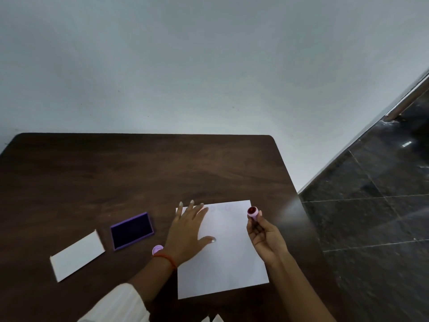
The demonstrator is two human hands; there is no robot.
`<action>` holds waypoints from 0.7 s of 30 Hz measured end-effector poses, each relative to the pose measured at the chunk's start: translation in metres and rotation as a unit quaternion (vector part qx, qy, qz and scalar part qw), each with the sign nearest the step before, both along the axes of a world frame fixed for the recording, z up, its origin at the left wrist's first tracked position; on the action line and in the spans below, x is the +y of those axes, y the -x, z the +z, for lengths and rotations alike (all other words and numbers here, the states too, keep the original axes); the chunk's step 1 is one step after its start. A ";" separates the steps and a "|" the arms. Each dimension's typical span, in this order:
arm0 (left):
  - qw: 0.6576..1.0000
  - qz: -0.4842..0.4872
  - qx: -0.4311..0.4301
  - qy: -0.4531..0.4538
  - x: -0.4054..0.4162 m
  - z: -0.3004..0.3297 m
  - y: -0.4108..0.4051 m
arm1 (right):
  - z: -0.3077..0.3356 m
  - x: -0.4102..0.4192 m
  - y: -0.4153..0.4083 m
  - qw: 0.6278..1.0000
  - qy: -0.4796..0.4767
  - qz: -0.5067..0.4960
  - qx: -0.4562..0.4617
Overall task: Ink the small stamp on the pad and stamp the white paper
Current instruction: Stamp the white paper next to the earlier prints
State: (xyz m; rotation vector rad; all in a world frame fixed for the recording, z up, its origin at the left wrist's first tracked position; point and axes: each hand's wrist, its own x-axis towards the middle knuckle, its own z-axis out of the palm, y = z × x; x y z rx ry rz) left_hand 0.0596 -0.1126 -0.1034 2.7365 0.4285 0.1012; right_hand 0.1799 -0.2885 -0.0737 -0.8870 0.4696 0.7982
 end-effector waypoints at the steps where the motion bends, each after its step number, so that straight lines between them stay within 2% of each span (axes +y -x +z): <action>1: 1.000 -0.004 0.005 -0.003 -0.001 0.000 -0.005 | 0.001 0.003 -0.005 1.000 0.007 0.002 -0.005; 4: 0.999 -0.015 0.028 -0.006 -0.005 -0.006 -0.018 | -0.001 0.013 -0.018 0.999 0.026 0.014 -0.016; 12: 0.997 -0.025 0.065 0.034 -0.002 -0.027 -0.017 | -0.025 0.026 -0.037 0.972 0.202 0.053 -0.106; 18: 0.996 -0.017 0.057 0.066 -0.001 -0.029 -0.018 | -0.033 0.033 -0.033 0.906 0.336 0.093 -0.242; 21: 0.995 -0.018 0.061 0.080 -0.001 -0.029 -0.019 | -0.032 0.037 -0.030 0.859 0.382 0.111 -0.323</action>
